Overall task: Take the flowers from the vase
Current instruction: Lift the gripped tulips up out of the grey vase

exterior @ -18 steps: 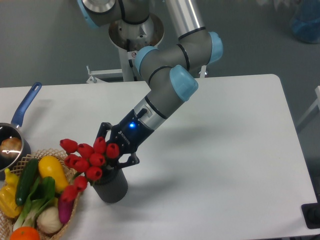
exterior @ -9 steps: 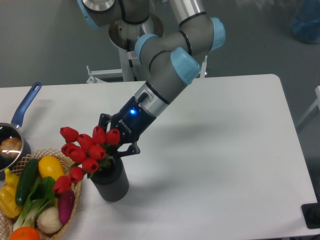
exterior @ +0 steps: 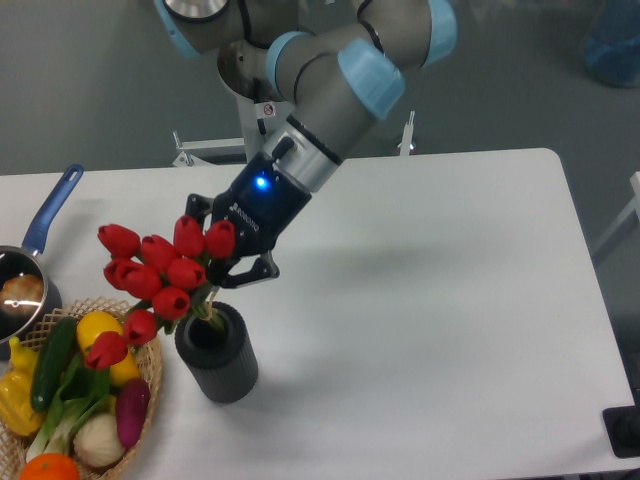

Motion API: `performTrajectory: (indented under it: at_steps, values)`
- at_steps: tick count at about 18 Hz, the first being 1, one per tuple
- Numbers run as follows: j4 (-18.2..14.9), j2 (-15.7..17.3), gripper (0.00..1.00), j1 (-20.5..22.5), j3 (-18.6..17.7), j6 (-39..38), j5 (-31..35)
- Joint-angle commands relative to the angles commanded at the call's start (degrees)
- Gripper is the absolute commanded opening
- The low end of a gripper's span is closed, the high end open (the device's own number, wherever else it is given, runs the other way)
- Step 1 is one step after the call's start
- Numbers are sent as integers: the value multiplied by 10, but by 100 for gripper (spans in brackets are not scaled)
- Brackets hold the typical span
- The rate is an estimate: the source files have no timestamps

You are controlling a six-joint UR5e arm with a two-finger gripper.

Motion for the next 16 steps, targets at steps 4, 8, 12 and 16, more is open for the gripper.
performTrajectory:
  at_steps: [4,8,12,16]
  values:
    - [0,14,0,12,4,-3,-34]
    - [-1,32,0,32,4,-31,-48]
    - [-1,43,0,73,4,-34,-55]
    - [-5,42,0,137,5,-33,-41]
